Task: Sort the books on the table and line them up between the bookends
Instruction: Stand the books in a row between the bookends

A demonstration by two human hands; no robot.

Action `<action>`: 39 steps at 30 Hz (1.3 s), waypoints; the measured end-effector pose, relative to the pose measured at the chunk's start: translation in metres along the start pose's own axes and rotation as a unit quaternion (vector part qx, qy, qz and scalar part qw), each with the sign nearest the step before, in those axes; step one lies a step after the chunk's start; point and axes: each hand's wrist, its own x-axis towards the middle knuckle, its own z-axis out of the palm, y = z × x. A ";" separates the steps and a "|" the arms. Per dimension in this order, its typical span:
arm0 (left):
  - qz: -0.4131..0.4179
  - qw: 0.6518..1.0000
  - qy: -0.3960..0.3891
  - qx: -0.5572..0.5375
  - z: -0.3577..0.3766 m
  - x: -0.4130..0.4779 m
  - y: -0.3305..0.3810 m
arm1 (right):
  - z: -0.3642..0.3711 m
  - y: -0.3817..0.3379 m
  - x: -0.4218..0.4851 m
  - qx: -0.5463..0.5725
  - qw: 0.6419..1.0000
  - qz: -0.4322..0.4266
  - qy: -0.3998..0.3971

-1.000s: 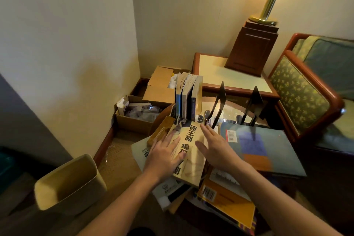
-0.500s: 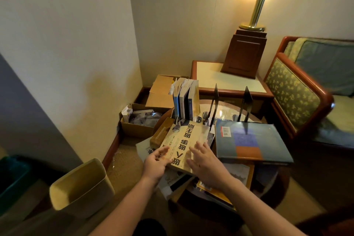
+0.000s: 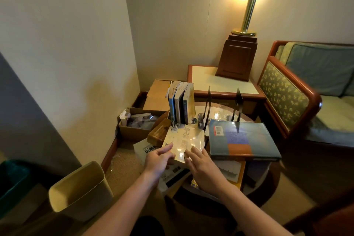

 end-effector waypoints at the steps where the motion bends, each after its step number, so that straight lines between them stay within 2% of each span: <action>1: 0.002 1.000 0.005 0.000 0.000 -0.001 0.001 | -0.002 -0.002 -0.003 0.002 1.000 -0.002 -0.010; 5: 0.015 1.000 0.023 -0.002 -0.001 -0.008 0.013 | -0.012 -0.009 -0.015 0.004 0.999 0.008 -0.032; 8: 0.038 0.998 0.023 0.040 -0.002 -0.013 0.028 | -0.016 -0.015 -0.019 -0.069 0.994 -0.065 0.046; 14: 0.121 0.983 -0.020 0.137 -0.009 -0.022 0.066 | -0.026 -0.026 -0.017 -0.044 0.970 -0.150 0.184; 19: 0.219 0.944 -0.016 0.245 -0.002 -0.022 0.081 | -0.051 -0.037 -0.014 0.003 0.960 -0.165 0.228; 23: 0.288 0.928 -0.024 0.234 0.012 -0.022 0.086 | -0.073 -0.042 -0.010 0.052 0.945 -0.173 0.273; 24: 0.304 0.918 -0.023 0.256 0.015 -0.019 0.086 | -0.079 -0.041 -0.009 0.066 0.943 -0.167 0.280; 27: 0.363 0.849 -0.026 0.382 0.030 -0.005 0.081 | -0.096 -0.038 -0.010 0.144 0.941 -0.110 0.287; 32: 0.364 0.854 -0.069 0.366 0.054 0.000 0.071 | -0.115 -0.025 -0.019 0.238 0.934 -0.026 0.266; 35: 0.328 0.865 -0.106 0.364 0.061 0.007 0.059 | -0.120 -0.011 -0.018 0.323 0.911 0.012 0.255; 39: 0.270 0.833 -0.127 0.467 0.061 0.029 0.047 | -0.116 0.006 -0.011 0.376 0.887 0.083 0.254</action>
